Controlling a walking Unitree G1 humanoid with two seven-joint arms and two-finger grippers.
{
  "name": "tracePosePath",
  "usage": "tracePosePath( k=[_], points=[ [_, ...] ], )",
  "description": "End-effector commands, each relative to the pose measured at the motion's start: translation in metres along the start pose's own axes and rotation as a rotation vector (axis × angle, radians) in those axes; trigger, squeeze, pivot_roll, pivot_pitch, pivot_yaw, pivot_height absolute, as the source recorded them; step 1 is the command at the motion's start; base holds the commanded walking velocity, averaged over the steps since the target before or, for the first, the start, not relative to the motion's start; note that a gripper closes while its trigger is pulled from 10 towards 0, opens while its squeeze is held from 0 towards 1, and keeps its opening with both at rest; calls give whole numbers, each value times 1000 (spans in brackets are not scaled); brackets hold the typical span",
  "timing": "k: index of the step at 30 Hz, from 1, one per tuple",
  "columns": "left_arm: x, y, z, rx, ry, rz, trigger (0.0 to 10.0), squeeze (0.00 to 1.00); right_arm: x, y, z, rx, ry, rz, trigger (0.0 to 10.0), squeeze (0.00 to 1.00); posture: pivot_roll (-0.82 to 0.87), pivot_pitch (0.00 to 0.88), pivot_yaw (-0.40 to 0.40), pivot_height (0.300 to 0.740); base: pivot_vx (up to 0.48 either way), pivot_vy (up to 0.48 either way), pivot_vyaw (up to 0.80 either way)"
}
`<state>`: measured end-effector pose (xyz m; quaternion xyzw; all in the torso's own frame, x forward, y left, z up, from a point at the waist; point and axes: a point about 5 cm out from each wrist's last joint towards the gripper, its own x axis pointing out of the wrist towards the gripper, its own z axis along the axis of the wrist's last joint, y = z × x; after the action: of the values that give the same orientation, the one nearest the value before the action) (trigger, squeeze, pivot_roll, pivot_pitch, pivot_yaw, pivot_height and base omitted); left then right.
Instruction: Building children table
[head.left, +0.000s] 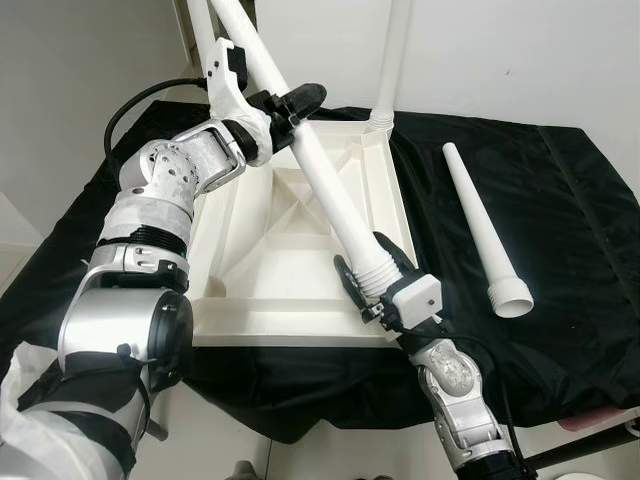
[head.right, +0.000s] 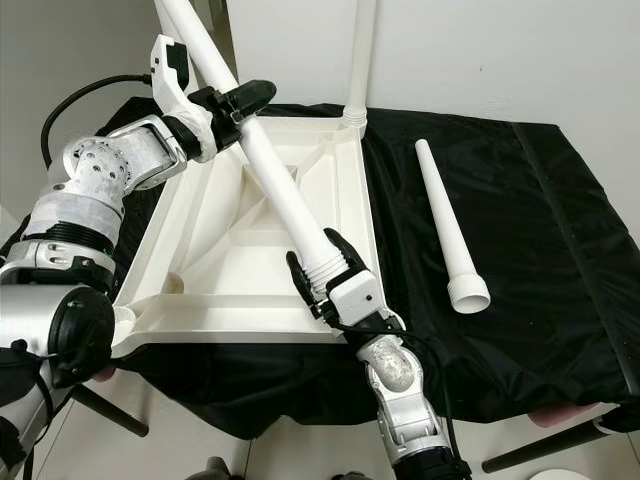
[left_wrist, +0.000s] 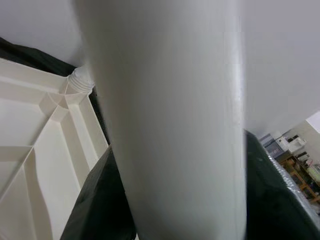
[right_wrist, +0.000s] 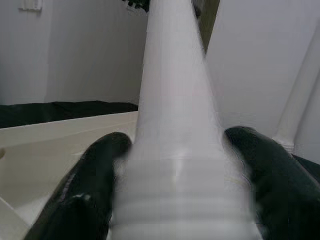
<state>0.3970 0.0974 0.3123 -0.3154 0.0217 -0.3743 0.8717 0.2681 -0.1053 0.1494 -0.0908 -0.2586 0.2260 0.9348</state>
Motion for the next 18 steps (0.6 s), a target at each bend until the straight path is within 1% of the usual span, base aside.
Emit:
tracePosePath(
  k=[1, 2, 5, 7, 9, 10, 11, 12, 13, 15, 16, 18],
  points=[
    [-1, -16, 7, 24, -6, -249, 0, 0, -2, -6, -3, 24, 15, -44, 10000, 1000, -60, 0, 31, 740, 0, 0, 0],
    [0, -16, 8, 14, -5, -243, 10000, 0, -2, -8, -3, 37, 12, -57, 10000, 1000, -60, 0, 31, 740, 0, 0, 0],
    [0, -16, 12, 5, -8, -228, 10000, 0, -3, -10, -2, 50, 9, -74, 10000, 1000, -60, 2, 27, 740, 0, 0, 0],
    [0, -13, 18, 27, -37, -185, 10000, 0, -5, -12, -1, 53, 12, -85, 10000, 1000, -65, 3, 25, 740, 0, 0, 0],
    [0, -13, 18, 27, -37, -185, 10000, 0, -5, -12, -1, 53, 12, -85, 10000, 1000, -65, 3, 25, 740, 0, 0, 0],
    [-1, -11, 22, 43, -59, -161, 10000, 0, -5, -14, -1, 64, 23, -110, 10000, 1000, -65, 5, 22, 740, 0, 0, 0],
    [-1, -11, 22, 43, -59, -161, 10000, 0, -5, -14, -1, 64, 23, -110, 10000, 1000, -65, 5, 22, 740, 0, 0, 0],
    [-2, -11, 29, 74, -96, -143, 10000, 0, -5, -16, -2, 70, 43, -137, 10000, 749, -66, 9, 20, 740, 0, 0, 0],
    [-3, -11, 34, 97, -120, -134, 10000, 0, -5, -18, -2, 86, 63, -150, 10000, 12, -66, 11, 19, 740, 0, 0, 0],
    [-4, -12, 37, 110, -135, -130, 10000, 0, -4, -18, -3, 96, 76, -156, 10000, 12, -66, 11, 19, 740, 0, 0, 0],
    [-4, -15, 40, 141, -148, -131, 10000, 0, -3, -20, -3, 99, 108, -160, 10000, 0, -64, 20, 10, 740, 0, 0, 0],
    [-4, -19, 41, 193, -163, -125, 10000, 0, 2, -22, -8, 70, 196, -162, 10000, 0, -64, 20, 10, 740, 0, 0, 0]
  ],
)
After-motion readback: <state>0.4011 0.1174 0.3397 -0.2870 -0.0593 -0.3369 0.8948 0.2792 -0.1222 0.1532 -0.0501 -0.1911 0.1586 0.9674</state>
